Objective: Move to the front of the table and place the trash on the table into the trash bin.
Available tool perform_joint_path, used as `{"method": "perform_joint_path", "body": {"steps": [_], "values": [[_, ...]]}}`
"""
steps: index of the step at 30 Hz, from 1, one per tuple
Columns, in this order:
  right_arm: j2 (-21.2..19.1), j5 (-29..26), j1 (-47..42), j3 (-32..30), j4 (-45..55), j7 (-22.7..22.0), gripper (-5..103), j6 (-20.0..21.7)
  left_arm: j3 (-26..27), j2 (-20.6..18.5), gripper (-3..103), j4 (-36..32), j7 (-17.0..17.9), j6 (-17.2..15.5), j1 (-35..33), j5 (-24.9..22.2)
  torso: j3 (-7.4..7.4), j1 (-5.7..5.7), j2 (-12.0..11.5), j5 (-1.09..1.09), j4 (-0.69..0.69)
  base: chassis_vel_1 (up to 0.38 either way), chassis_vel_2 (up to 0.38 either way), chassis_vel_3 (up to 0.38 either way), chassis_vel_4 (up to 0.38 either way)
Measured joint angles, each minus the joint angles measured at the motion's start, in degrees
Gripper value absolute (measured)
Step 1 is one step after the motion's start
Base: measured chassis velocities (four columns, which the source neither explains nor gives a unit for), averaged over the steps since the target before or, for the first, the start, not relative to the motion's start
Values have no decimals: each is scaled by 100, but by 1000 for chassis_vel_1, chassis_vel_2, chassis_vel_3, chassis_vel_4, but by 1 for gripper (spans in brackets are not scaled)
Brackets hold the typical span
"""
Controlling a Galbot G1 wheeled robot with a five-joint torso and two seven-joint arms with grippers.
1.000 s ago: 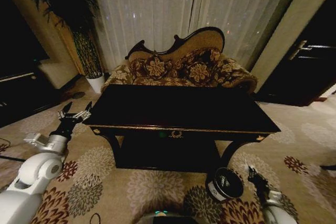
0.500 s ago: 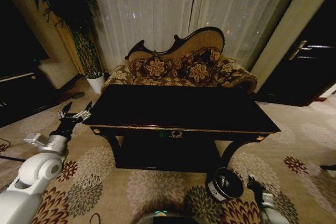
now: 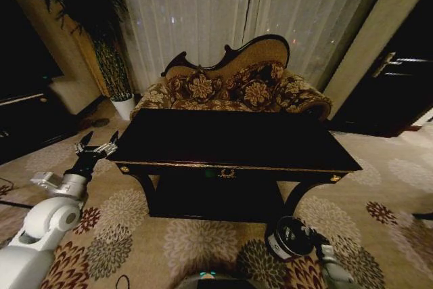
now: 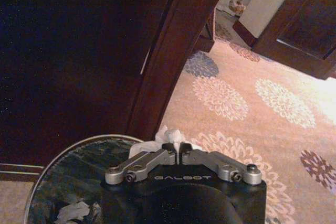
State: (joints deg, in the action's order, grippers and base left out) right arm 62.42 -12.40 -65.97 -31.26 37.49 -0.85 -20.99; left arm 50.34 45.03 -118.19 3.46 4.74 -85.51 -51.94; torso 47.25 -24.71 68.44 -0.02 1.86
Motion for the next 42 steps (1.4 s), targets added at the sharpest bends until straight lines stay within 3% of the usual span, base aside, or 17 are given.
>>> {"method": "perform_joint_path", "body": {"steps": [3,7,9,12,13,17,20,25,34,42], "values": [[46,32,47,-3,-90,21,1,-29,0,0,100,0,0,0,0,0,0,0,0,1,-1,0,0,0,0],[105,90,93,-20,-230,21,22,-107,0,0,100,0,0,0,0,0,0,0,0,2,0,0,0,0,0],[109,107,107,-24,-273,20,22,-140,0,0,100,0,0,0,0,0,0,0,0,2,0,0,0,0,0],[110,182,163,-36,-384,21,39,-240,0,0,100,0,0,0,0,0,0,0,0,1,0,0,0,0,0],[110,182,163,-36,-384,21,39,-240,0,0,100,0,0,0,0,0,0,0,0,1,0,0,0,0,0],[88,186,175,-50,-339,10,65,-273,0,0,100,0,0,0,0,0,0,0,0,1,-1,0,0,0,0],[85,186,160,-53,-339,4,71,-293,0,0,100,0,0,0,0,0,0,0,0,1,-1,0,0,0,0],[86,182,66,-78,-251,-1,93,-328,0,0,100,0,0,0,0,0,0,0,0,1,-1,0,0,0,0],[89,6,-386,-138,222,-16,100,-365,0,0,100,0,0,0,0,0,0,0,0,2,-1,0,0,0,0],[7,-576,-1372,-367,1506,-121,100,-457,0,0,100,0,0,0,0,0,-1,1,0,3,-1,0,0,0,0]]}}
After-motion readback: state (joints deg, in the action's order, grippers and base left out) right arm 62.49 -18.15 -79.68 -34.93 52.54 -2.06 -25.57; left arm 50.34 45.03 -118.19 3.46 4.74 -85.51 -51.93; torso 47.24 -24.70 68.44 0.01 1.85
